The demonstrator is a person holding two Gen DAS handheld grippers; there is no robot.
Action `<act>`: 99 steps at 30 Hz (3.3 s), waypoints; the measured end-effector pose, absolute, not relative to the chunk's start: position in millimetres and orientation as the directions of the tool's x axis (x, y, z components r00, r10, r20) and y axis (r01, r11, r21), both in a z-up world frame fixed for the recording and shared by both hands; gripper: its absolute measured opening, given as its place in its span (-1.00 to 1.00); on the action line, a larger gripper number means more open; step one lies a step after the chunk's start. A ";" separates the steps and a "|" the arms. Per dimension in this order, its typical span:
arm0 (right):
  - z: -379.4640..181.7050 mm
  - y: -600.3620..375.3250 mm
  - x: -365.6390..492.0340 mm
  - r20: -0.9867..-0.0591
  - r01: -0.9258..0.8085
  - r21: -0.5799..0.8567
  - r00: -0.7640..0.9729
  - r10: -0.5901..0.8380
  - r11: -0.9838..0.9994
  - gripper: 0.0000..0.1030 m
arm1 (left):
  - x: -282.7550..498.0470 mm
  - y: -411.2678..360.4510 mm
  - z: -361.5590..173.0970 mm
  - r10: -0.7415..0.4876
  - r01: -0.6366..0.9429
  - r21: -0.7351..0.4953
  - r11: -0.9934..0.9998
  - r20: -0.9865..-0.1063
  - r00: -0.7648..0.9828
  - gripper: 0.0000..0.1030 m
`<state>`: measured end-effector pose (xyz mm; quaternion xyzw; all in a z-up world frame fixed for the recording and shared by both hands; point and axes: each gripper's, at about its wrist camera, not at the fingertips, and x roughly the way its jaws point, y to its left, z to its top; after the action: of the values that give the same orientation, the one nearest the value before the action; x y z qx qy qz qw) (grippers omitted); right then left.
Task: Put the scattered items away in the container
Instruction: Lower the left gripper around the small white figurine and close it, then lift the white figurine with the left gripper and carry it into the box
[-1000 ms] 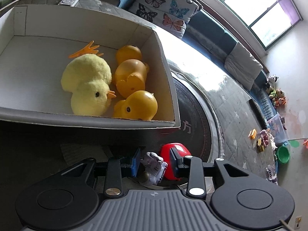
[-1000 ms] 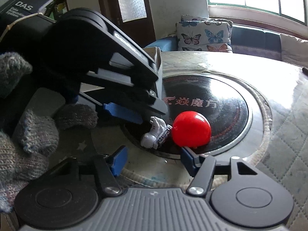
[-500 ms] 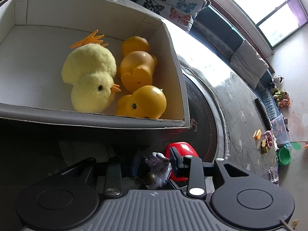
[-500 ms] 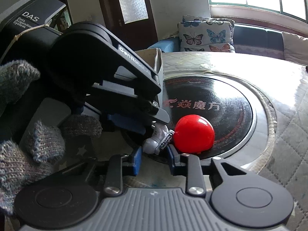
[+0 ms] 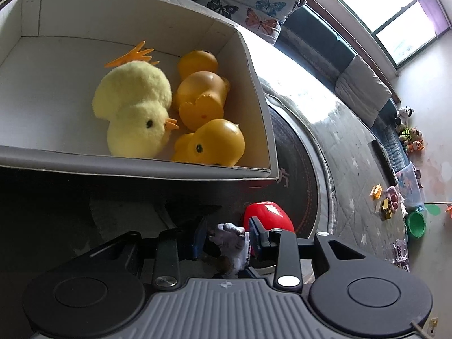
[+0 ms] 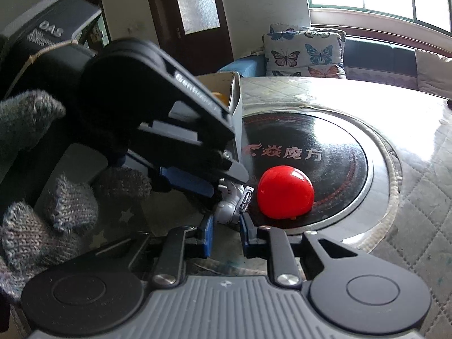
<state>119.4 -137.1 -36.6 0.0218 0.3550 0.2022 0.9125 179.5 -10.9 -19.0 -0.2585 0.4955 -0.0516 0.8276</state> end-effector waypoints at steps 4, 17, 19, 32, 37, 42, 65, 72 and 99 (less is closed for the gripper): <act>-38.4 -135.2 119.9 -0.641 -0.341 0.189 0.668 0.379 0.921 -0.60 | 182.6 -12.8 -21.9 -0.343 -0.174 -0.480 0.860 -0.796 0.499 -0.30; -37.6 -135.5 114.3 -0.628 -0.358 0.191 0.671 0.395 0.914 -0.75 | 179.3 -11.1 -21.8 -0.372 -0.147 -0.501 0.853 -0.780 0.503 -0.37; -37.3 -133.8 111.0 -0.628 -0.365 0.186 0.670 0.396 0.912 -0.76 | 176.8 -10.6 -20.8 -0.373 -0.143 -0.502 0.853 -0.778 0.506 -0.39; -37.6 -131.3 121.3 -0.643 -0.314 0.203 0.672 0.368 0.927 -0.42 | 176.7 -8.4 -15.7 -0.357 -0.150 -0.497 0.854 -0.772 0.525 -0.34; -37.7 -129.3 129.2 -0.637 -0.310 0.207 0.677 0.368 0.928 -0.39 | 179.0 -8.3 -17.9 -0.356 -0.156 -0.495 0.854 -0.778 0.518 -0.34; -37.4 -129.1 130.1 -0.640 -0.323 0.198 0.673 0.372 0.926 -0.47 | 181.6 -7.9 -19.7 -0.355 -0.164 -0.495 0.853 -0.781 0.514 -0.34; -23.6 -128.0 106.0 -0.623 -0.360 0.176 0.679 0.387 0.916 -0.50 | 161.3 -1.5 -21.1 -0.403 -0.134 -0.534 0.835 -0.758 0.512 -0.45; -9.1 -125.0 97.7 -0.596 -0.383 0.162 0.696 0.400 0.909 -0.50 | 148.4 10.4 -9.0 -0.415 -0.129 -0.560 0.819 -0.732 0.540 -0.45; 39.4 -62.0 150.1 -0.488 -0.510 0.055 0.736 0.469 0.858 -0.50 | 179.6 79.5 51.2 -0.340 -0.139 -0.581 0.802 -0.634 0.695 -0.46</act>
<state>150.1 -62.0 39.4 -0.0414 0.2506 0.2630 0.9308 179.6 79.5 51.2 -0.3095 0.3863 -0.0579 0.8670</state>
